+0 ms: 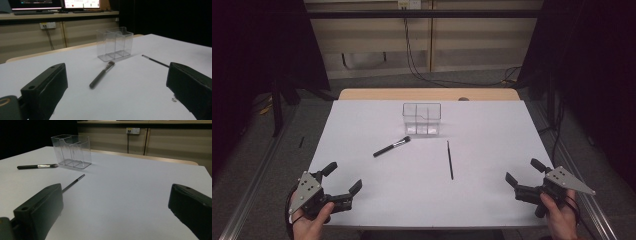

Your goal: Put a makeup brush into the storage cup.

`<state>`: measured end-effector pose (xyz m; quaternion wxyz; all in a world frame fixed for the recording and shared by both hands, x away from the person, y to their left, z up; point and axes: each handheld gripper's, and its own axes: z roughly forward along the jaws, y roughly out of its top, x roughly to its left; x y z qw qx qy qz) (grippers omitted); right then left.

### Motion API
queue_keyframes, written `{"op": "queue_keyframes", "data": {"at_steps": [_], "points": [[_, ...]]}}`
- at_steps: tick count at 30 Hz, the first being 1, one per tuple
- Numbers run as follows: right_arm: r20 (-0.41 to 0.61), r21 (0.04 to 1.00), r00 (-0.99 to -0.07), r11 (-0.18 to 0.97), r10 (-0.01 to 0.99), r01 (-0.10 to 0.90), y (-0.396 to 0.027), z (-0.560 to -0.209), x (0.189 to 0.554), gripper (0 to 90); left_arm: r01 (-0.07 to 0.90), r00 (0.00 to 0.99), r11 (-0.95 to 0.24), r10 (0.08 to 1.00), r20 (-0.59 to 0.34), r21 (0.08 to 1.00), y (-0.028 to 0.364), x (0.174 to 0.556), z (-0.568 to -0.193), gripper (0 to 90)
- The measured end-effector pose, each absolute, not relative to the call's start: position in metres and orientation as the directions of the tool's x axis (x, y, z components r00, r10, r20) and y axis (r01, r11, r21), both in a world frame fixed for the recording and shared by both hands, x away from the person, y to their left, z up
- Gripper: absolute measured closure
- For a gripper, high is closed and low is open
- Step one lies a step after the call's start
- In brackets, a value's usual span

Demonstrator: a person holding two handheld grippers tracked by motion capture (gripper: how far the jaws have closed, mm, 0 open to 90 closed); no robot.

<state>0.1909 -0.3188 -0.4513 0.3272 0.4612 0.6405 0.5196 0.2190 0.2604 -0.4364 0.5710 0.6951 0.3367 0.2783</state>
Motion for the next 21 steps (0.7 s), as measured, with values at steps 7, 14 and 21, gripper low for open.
{"op": "queue_keyframes", "data": {"at_steps": [7,14,21], "points": [[0.059,0.965,-0.356,0.037,0.933,0.258,-0.3192,-0.4521,0.19,0.0,0.153,0.619,-0.129,0.786,0.007,0.98,0.2585,0.2203,-0.4366,3.7],[0.079,0.966,-0.372,0.022,0.925,0.258,-0.3177,-0.452,0.1901,0.0,0.157,0.632,-0.126,0.775,-0.002,0.98,0.258,0.2197,-0.4368,3.8],[0.081,0.966,-0.381,0.021,0.921,0.257,-0.3169,-0.4517,0.1904,0.0,0.153,0.652,-0.134,0.758,0.002,0.979,0.2524,0.2199,-0.4359,3.7]]}}
